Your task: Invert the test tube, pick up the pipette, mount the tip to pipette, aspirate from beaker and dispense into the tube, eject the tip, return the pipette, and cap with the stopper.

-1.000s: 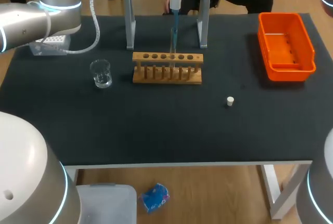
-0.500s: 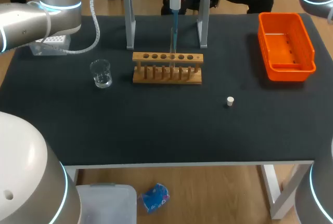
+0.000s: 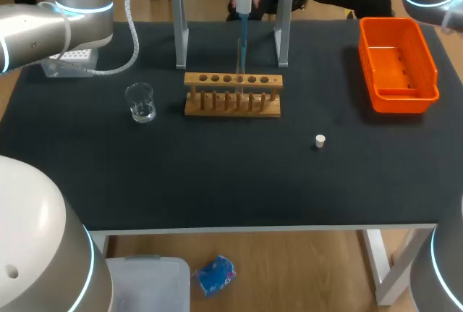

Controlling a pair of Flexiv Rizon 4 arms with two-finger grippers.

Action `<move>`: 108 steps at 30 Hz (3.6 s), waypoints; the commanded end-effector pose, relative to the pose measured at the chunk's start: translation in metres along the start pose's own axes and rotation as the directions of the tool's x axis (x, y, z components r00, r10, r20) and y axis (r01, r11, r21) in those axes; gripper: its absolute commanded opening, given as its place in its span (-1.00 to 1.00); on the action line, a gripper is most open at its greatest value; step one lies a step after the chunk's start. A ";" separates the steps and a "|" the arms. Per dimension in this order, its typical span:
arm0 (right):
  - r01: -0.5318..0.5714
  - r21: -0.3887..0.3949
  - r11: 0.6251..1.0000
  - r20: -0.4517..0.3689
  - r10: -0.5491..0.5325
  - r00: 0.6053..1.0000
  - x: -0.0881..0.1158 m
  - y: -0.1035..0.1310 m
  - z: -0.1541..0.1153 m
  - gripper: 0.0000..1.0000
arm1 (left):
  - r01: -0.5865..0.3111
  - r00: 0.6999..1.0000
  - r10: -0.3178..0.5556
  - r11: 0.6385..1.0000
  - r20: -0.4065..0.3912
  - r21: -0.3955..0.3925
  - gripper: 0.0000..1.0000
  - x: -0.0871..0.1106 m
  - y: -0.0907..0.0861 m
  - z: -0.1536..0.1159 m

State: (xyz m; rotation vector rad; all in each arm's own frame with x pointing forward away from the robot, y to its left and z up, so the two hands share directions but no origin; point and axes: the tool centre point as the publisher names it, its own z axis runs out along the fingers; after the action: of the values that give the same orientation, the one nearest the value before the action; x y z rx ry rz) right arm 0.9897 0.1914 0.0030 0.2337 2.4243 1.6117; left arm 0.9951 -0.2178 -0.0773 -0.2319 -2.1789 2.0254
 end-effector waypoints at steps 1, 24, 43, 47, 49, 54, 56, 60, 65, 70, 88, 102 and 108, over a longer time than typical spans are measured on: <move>-0.004 0.006 1.000 -0.002 0.004 1.000 -0.005 0.000 0.006 -1.00 | -0.001 1.000 0.001 1.000 0.000 0.001 -1.00 0.000 0.000 0.000; -0.022 0.027 0.999 -0.011 0.022 1.000 -0.010 -0.007 0.015 -1.00 | -0.001 1.000 0.001 1.000 0.000 0.001 -1.00 0.000 0.000 0.000; -0.030 0.037 0.999 -0.014 0.031 0.999 -0.010 -0.015 0.016 -1.00 | -0.001 1.000 0.001 1.000 0.000 0.001 -1.00 0.000 0.000 0.000; -0.030 0.041 0.999 -0.015 0.031 0.999 -0.009 -0.017 0.017 -1.00 | -0.001 1.000 0.001 1.000 0.000 0.001 -1.00 0.000 0.000 0.000; -0.029 0.043 0.999 -0.016 0.030 0.999 -0.008 -0.017 0.017 -1.00 | -0.001 1.000 0.001 1.000 0.000 0.001 -1.00 0.000 0.000 0.000; -0.030 0.047 0.998 -0.017 0.030 0.999 -0.007 -0.020 0.018 -1.00 | -0.001 1.000 0.001 1.000 0.000 0.001 -1.00 0.000 0.000 0.000; -0.031 0.047 0.998 -0.017 0.032 0.999 -0.007 -0.020 0.018 -1.00 | -0.001 1.000 0.001 1.000 0.000 0.001 -1.00 0.000 0.000 0.000; -0.033 0.049 0.998 -0.018 0.034 0.999 -0.006 -0.022 0.019 -1.00 | -0.001 1.000 0.001 1.000 0.000 0.001 -1.00 0.000 0.000 0.000; -0.037 0.050 0.998 -0.018 0.038 0.999 -0.005 -0.025 0.019 -1.00 | -0.001 1.000 0.001 1.000 0.000 0.001 -1.00 0.000 0.000 0.000; -0.041 0.053 0.998 -0.020 0.042 0.999 -0.005 -0.027 0.020 -1.00 | -0.001 1.000 0.001 1.000 0.000 0.001 -1.00 0.000 0.000 0.000; -0.053 0.064 0.997 -0.028 0.055 0.998 -0.001 -0.036 0.023 -1.00 | -0.001 1.000 0.001 1.000 0.000 0.001 -1.00 0.000 0.000 0.000; -0.053 0.063 0.997 -0.028 0.054 0.998 -0.001 -0.035 0.023 -1.00 | -0.001 1.000 0.001 1.000 0.000 0.001 -1.00 0.000 0.000 0.000; -0.050 0.058 0.997 -0.026 0.052 0.998 -0.002 -0.032 0.022 -1.00 | -0.001 1.000 0.001 1.000 0.000 0.001 -1.00 0.000 0.000 0.000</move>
State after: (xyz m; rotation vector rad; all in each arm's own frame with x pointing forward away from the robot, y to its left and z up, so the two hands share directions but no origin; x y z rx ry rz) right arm 0.9978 0.1982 -0.0315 0.2887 2.5061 1.5780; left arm 0.9946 -0.2175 -0.0816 -0.2327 -2.1774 2.0276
